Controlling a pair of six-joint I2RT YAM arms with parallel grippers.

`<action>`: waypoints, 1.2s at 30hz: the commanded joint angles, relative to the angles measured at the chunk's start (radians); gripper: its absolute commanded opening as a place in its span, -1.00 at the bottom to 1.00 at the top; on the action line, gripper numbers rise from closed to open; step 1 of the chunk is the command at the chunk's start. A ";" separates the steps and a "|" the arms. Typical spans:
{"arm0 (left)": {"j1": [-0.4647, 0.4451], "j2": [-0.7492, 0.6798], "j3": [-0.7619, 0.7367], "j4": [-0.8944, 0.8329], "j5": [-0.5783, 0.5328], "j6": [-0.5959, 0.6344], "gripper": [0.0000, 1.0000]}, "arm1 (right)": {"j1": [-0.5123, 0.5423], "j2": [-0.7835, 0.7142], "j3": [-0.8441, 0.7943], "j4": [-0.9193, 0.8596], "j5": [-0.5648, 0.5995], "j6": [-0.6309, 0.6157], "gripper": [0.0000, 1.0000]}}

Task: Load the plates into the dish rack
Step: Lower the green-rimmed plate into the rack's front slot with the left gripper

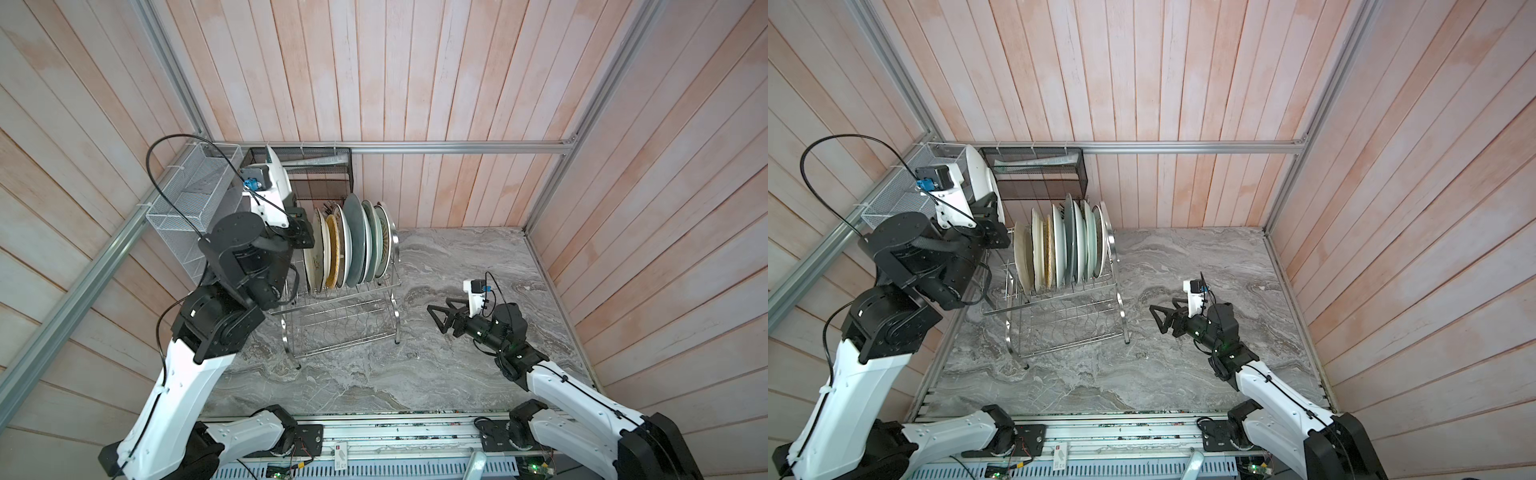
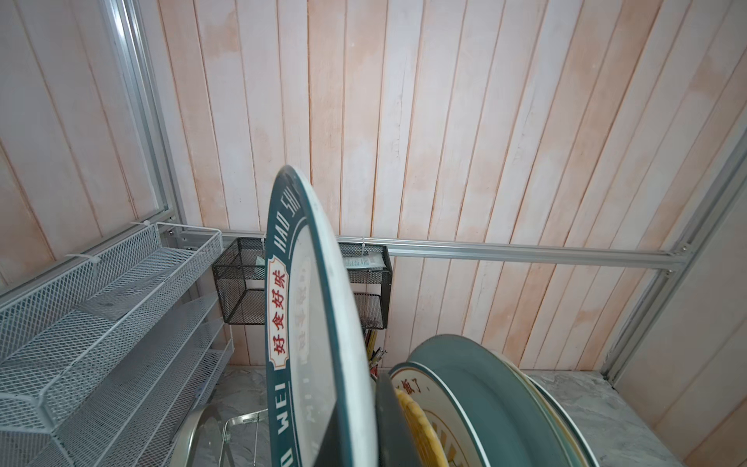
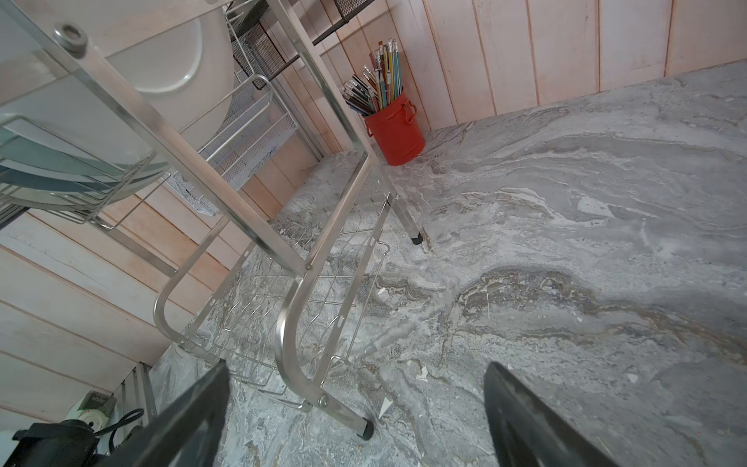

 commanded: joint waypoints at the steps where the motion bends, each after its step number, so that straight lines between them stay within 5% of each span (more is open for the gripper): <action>1: 0.121 0.015 0.059 -0.051 0.301 -0.106 -1.00 | 0.007 -0.002 -0.020 0.016 0.009 -0.014 0.95; 18: 0.215 -0.076 -0.106 -0.111 0.445 -0.156 -1.00 | 0.013 0.029 -0.021 0.045 -0.052 -0.012 0.96; 36: 0.223 -0.166 -0.338 -0.097 0.376 -0.222 -1.00 | 0.016 0.028 -0.021 0.037 -0.052 -0.009 0.96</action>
